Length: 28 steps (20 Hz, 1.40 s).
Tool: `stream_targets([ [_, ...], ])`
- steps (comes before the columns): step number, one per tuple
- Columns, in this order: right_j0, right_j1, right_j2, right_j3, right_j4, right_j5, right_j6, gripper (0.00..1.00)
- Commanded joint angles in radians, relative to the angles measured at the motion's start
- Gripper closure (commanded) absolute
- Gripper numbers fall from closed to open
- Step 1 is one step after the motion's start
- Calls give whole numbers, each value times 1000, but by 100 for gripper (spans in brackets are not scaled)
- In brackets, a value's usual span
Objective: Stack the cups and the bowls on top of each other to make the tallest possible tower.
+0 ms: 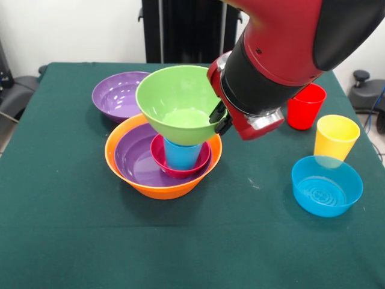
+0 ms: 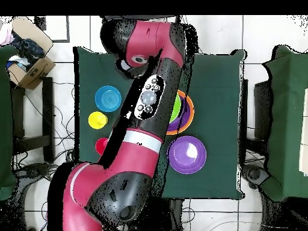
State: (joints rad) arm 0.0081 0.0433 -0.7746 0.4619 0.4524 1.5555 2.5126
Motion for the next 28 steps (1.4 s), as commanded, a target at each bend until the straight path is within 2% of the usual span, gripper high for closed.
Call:
stream_targets([
  [1, 22, -18, 129, 71, -32, -61, -38, 100],
  [14, 18, -15, 127, 61, -45, -56, -39, 100],
  [28, 1, -21, 110, 61, -81, -53, -94, 100],
])
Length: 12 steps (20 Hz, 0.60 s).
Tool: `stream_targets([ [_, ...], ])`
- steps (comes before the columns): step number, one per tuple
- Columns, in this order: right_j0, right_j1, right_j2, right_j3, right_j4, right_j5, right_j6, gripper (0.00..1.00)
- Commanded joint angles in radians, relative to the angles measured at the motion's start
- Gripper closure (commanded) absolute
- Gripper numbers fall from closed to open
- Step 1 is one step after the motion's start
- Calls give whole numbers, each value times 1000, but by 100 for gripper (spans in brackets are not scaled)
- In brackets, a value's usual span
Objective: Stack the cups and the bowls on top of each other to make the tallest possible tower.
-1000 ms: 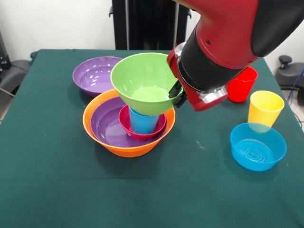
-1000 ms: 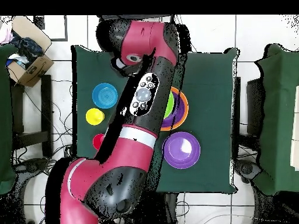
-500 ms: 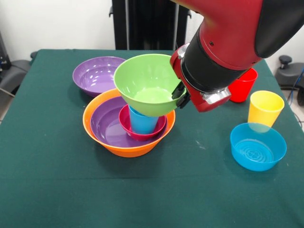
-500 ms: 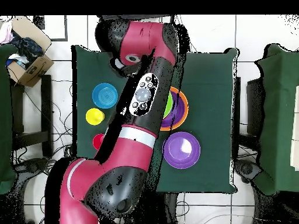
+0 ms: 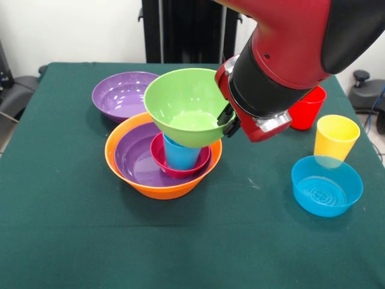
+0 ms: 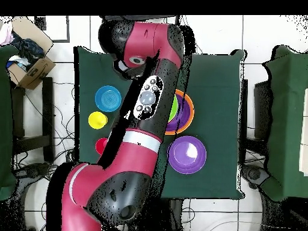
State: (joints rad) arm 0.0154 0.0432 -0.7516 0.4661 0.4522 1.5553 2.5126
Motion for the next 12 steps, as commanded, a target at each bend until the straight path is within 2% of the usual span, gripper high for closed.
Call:
stream_targets([
  [1, -8, -20, 86, 54, -81, -52, -95, 100],
  [12, -13, -16, 81, 46, -84, -45, -103, 100],
])
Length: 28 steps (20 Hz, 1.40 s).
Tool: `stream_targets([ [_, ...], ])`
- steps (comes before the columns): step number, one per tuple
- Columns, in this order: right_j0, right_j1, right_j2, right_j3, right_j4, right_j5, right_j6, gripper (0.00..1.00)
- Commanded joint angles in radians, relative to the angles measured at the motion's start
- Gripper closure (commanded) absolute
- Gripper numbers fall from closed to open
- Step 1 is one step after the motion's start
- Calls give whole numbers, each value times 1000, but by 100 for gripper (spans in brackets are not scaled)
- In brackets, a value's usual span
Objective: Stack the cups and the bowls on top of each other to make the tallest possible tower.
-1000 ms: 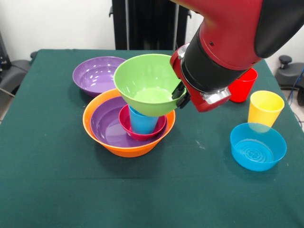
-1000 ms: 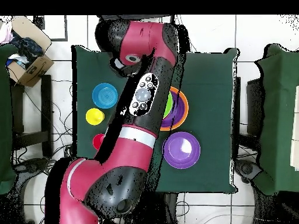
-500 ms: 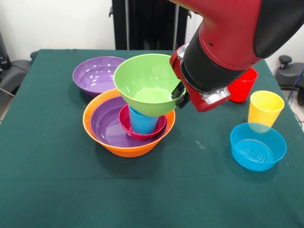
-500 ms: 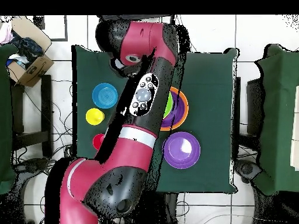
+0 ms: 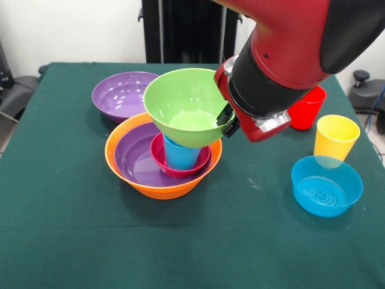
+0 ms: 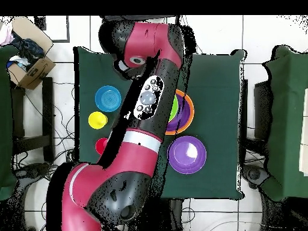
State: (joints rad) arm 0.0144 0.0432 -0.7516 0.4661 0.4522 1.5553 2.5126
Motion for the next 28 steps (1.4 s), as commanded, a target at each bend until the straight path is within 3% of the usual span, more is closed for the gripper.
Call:
stream_targets([
  [1, -12, -17, 80, 46, -86, -46, -104, 100],
  [28, -29, -27, 78, 54, -107, -53, -158, 100],
])
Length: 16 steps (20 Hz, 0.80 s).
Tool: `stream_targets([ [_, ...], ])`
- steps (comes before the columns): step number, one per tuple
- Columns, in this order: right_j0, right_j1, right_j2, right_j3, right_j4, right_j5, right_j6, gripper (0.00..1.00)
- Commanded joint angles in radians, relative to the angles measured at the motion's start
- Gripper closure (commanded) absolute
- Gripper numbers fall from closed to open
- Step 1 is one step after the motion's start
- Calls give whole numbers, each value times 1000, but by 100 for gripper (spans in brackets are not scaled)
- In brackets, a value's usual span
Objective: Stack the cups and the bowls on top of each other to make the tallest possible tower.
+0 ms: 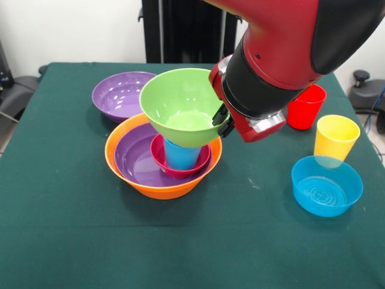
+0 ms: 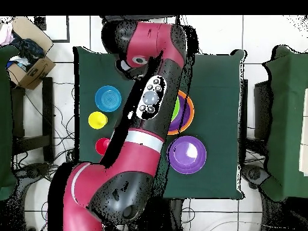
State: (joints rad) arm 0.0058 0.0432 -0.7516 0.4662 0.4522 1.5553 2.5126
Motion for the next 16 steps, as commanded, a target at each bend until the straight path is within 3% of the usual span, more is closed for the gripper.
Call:
stream_targets([
  [1, -20, -28, 77, 54, -108, -52, -159, 100],
  [8, -16, -34, 81, 68, -113, -63, -165, 100],
  [9, -14, -35, 81, 71, -116, -63, -169, 0],
  [16, -19, -36, 85, 61, -136, -65, -182, 0],
])
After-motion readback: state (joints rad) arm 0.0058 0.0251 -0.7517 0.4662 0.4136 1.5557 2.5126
